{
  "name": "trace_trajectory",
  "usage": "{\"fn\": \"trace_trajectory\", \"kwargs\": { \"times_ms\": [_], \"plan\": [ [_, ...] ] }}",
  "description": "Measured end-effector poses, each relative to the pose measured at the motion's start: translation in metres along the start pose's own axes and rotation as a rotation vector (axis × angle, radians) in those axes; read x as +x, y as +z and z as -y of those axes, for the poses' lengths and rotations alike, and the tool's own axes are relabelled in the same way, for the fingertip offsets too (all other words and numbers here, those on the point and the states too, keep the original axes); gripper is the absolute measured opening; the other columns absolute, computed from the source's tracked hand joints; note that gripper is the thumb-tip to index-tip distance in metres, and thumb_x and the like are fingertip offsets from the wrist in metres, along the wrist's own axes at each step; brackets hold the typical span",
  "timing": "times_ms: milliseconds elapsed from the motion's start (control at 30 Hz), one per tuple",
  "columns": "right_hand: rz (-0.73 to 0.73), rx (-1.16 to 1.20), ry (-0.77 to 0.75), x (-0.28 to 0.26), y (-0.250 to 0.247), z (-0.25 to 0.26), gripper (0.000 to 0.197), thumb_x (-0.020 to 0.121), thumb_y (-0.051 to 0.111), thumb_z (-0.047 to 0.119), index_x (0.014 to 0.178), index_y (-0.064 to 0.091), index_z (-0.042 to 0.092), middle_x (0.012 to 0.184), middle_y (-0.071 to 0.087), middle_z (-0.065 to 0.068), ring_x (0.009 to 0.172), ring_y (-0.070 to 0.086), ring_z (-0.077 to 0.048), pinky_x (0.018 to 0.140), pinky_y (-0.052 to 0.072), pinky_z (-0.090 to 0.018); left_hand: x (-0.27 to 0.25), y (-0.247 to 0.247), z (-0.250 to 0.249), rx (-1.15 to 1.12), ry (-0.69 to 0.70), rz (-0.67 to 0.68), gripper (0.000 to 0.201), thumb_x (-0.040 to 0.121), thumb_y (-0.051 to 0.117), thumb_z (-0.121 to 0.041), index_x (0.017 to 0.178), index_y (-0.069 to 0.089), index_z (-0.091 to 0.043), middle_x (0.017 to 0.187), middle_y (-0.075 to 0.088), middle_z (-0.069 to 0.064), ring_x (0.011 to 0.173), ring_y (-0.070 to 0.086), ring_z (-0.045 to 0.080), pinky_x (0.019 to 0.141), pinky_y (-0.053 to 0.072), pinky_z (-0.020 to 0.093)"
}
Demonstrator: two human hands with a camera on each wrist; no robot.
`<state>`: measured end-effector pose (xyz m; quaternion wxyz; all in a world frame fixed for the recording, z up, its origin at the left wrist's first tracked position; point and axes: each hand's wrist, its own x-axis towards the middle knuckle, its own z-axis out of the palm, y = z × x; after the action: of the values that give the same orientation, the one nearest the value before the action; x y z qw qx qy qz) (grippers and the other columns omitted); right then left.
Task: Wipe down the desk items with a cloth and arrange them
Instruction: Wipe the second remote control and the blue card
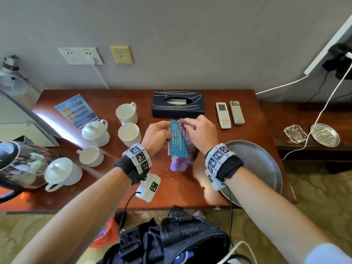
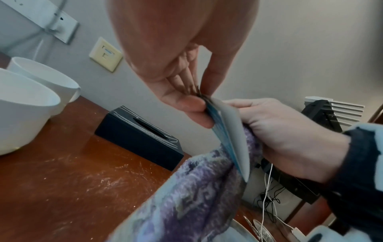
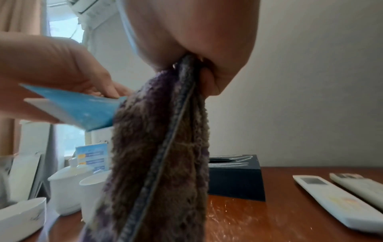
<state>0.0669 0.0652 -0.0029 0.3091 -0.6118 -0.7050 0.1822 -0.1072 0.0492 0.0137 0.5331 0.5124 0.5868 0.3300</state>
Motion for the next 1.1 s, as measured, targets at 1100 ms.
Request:
{"fn": "trace_trajectory", "kwargs": {
  "times_ms": [1100],
  "plan": [
    [0.322, 0.083, 0.144, 0.011, -0.03, -0.041, 0.014, 0.081, 0.07, 0.033, 0.079, 0.071, 0.02, 0.077, 0.063, 0.002, 0.08, 0.061, -0.024, 0.07, 0.049, -0.041, 0.034, 0.019, -0.008, -0.142, -0.047, -0.091, 0.058, 0.091, 0.072, -0.024, 0.137, 0.036, -0.022, 0.114, 0.07, 0.006, 0.098, 0.069, 0.014, 0.087, 0.057, 0.035]
  ]
}}
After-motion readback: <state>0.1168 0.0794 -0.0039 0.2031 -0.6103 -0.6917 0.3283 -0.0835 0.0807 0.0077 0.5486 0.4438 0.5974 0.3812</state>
